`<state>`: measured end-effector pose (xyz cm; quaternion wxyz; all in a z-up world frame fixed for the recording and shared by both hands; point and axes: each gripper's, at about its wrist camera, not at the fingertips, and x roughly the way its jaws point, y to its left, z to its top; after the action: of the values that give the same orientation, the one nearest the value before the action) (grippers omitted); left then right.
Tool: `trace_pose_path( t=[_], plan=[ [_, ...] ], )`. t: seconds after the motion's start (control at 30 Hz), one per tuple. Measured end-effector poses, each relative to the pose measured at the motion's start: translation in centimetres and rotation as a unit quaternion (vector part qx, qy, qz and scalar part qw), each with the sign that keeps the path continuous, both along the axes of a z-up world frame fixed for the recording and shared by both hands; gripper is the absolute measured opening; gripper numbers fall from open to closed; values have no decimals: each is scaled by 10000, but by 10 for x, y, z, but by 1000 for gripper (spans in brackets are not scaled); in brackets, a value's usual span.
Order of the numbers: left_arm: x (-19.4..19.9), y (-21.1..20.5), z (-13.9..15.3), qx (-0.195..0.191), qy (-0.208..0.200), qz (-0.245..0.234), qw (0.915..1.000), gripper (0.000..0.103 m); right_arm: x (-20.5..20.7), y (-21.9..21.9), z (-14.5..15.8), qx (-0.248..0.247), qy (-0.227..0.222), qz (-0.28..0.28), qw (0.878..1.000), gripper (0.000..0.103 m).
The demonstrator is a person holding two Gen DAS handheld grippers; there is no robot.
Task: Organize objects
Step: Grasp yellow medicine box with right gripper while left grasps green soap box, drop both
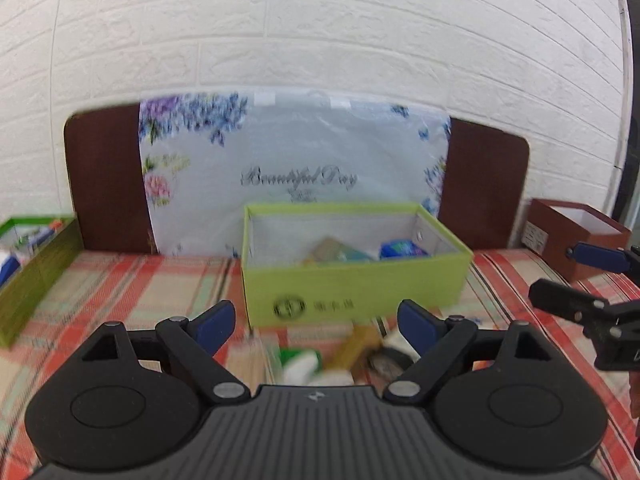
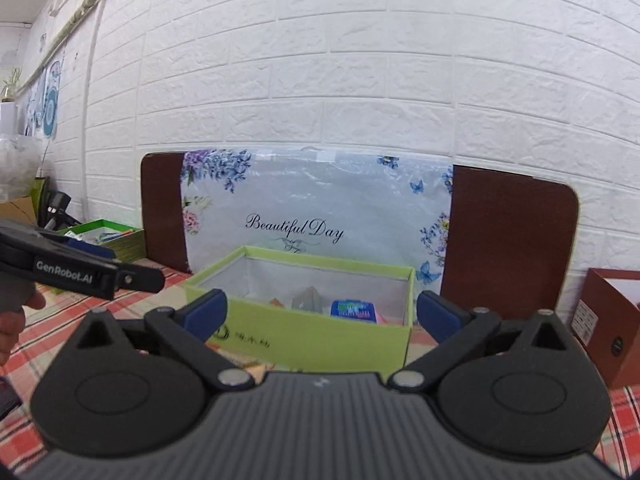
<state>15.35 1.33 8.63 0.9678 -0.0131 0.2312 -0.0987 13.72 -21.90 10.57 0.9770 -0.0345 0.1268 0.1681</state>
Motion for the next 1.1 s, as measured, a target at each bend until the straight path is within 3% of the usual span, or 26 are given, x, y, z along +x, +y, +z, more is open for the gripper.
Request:
trace_pose_path(
  t=[0.27,0.53,0.6,0.67,0.7,0.73,0.8,0.83,0.97,1.1],
  plan=[
    [-26,7,-64,-33,659,-162,9977,92,-55,-23,-52,136,785,-76,9968,103],
    [-5,19,-84,-239,858,72,9960,92,-37,-30,-103,124,1554,-363,9871,103],
    [1,18,-87,-133,824,40,9965,92,-30,-31,-110,113,1674,-374,9851,102],
    [5,16,-89,15,819,80,9966,92,-25,-32,-118,148,1854,-351,9819,89],
    [8,16,-91,19,841,48,9964,92,-26,-33,-119,187,1920,-363,9805,74],
    [10,17,-92,0,866,15,9962,92,-32,-33,-118,161,1923,-414,9803,66],
    [14,18,-93,-23,888,-13,9960,86,-45,-31,-116,64,1986,-423,9792,66],
    [15,19,-93,-25,899,-33,9959,68,-54,-29,-114,85,2046,-356,9782,66],
    [6,20,-88,-46,1013,-196,9946,67,-88,-16,-110,-182,2079,-39,9780,65],
    [-33,11,-74,187,923,-665,9933,67,-94,-7,-107,-307,2124,86,9767,67]
  ],
)
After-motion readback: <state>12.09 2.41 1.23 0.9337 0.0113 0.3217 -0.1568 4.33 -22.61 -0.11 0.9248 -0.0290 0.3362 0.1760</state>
